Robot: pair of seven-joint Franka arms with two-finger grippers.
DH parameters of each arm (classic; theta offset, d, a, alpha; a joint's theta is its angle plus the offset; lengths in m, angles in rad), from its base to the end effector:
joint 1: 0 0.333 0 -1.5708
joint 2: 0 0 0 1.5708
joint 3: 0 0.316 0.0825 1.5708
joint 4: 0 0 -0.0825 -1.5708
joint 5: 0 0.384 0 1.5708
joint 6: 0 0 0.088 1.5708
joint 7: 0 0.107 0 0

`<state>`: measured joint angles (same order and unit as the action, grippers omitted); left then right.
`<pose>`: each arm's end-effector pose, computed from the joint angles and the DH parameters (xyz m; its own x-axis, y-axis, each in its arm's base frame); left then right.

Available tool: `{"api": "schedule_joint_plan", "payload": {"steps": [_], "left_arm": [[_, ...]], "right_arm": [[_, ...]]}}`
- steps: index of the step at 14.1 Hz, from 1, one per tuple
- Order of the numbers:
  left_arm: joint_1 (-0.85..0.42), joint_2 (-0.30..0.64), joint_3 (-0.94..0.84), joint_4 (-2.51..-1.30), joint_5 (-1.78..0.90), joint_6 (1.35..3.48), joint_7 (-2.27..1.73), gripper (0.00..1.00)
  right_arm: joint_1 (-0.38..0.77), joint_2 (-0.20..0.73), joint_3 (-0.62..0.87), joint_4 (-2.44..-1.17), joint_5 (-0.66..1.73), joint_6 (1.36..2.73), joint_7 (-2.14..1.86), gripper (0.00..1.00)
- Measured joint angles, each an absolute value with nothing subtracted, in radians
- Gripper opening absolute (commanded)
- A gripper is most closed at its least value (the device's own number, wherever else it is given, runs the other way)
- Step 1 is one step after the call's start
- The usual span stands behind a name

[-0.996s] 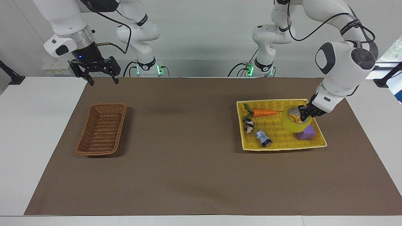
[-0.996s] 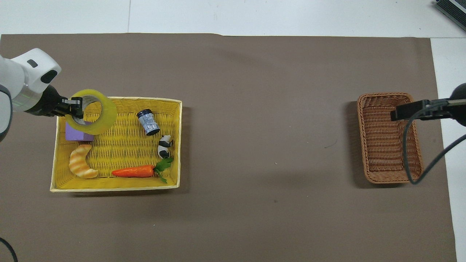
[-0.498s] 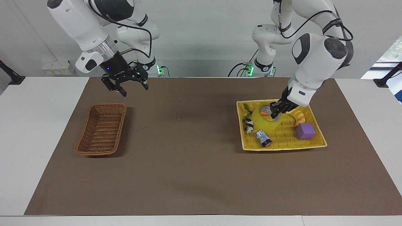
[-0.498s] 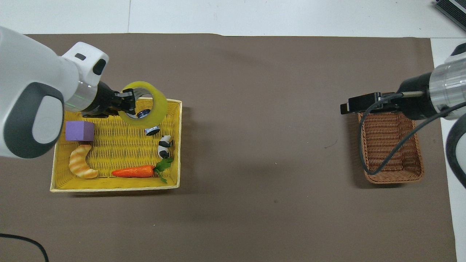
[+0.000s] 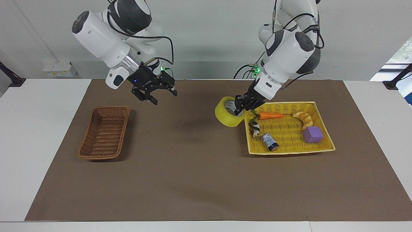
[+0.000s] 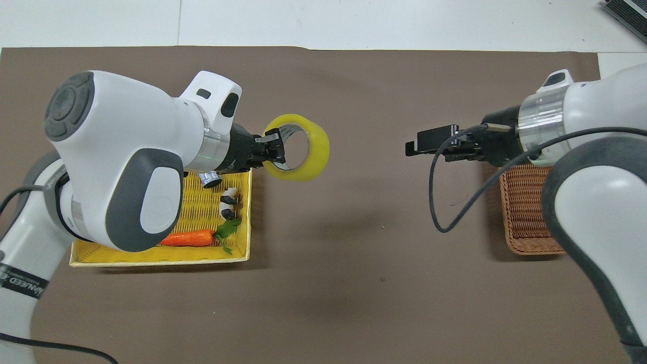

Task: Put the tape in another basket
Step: 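Carry the tape toward the right gripper while the right gripper approaches, then grasp the tape with the right gripper while the left gripper releases it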

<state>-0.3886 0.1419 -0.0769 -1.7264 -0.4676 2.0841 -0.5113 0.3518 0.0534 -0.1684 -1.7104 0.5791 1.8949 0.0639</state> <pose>0.5522 -0.2998 0.5204 0.9736 0.2155 -0.0746 0.2252 -0.8570 0.4634 0.5776 0.1503 0.5687 0.9978 -0.0455 0.0481 -0.0128 -0.8455 -0.5338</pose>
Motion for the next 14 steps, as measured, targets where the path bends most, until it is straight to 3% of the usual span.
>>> {"api": "schedule_joint_plan", "payload": {"steps": [5, 9, 10, 11, 12, 13, 14], "left_arm": [[-0.505, 0.133, -0.078, -1.766, -0.556, 2.207, -0.518, 0.0], [-0.558, 0.132, -0.078, -1.767, -0.585, 2.275, -0.54, 0.0], [-0.563, 0.132, -0.078, -1.767, -0.604, 2.297, -0.542, 0.0], [-0.566, 0.132, -0.077, -1.768, -0.618, 2.318, -0.542, 0.0], [-0.568, 0.132, -0.077, -1.769, -0.621, 2.331, -0.543, 0.0], [-0.57, 0.132, -0.077, -1.771, -0.623, 2.339, -0.543, 0.0], [-0.571, 0.132, -0.077, -1.773, -0.624, 2.341, -0.544, 0.0]], "right_arm": [[0.401, 0.092, -0.168, -1.734, 0.79, 1.955, 0.094, 1.0], [0.418, 0.104, -0.168, -1.757, 0.826, 2.012, 0.094, 1.0], [0.419, 0.104, -0.168, -1.76, 0.826, 2.013, 0.094, 0.91], [0.419, 0.104, -0.168, -1.762, 0.826, 2.014, 0.092, 0.49], [0.419, 0.103, -0.168, -1.762, 0.826, 2.016, 0.091, 0.21], [0.419, 0.102, -0.168, -1.762, 0.826, 2.016, 0.091, 0.0], [0.419, 0.101, -0.168, -1.762, 0.827, 2.016, 0.091, 0.0]]}}
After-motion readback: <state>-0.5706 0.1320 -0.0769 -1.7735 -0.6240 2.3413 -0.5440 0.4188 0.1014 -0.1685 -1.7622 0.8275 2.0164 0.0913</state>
